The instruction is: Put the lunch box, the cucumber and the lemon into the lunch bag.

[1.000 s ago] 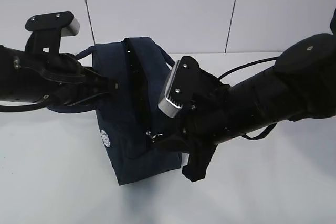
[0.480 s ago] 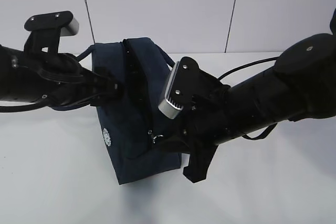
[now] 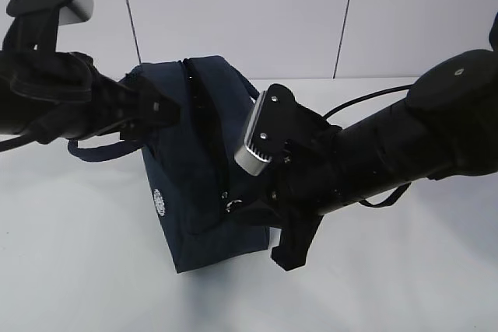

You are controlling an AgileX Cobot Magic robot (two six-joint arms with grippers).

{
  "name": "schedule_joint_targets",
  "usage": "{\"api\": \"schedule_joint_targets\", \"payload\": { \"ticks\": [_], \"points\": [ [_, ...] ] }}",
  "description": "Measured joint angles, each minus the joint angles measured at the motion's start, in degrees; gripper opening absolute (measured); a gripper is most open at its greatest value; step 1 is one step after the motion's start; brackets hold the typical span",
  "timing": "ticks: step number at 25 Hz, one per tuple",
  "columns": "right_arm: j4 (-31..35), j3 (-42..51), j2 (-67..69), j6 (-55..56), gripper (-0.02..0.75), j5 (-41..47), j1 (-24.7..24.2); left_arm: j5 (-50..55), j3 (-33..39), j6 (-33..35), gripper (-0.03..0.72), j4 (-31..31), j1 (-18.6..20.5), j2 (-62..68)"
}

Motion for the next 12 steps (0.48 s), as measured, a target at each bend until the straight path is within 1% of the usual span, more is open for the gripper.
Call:
{"api": "schedule_joint_targets", "payload": {
  "ticks": [3, 5, 9, 12],
  "points": [
    [0.00, 0.00, 0.00, 0.10, -0.013, 0.00, 0.00, -1.40, 1.14, 0.93, 0.528, 0.07, -0.86, -1.20],
    [0.00, 0.00, 0.00, 0.12, -0.013, 0.00, 0.00, -3.54, 2.47, 1.15, 0.528, 0.07, -2.54, -1.60],
    [0.00, 0.00, 0.00, 0.22, -0.013, 0.00, 0.00, -8.40, 5.10, 1.29, 0.528, -0.30, -7.09, -1.93],
    [0.00, 0.00, 0.00, 0.26, -0.013, 0.00, 0.00, -10.04, 6.17, 1.41, 0.528, -0.53, -8.85, -2.07]
  ]
}}
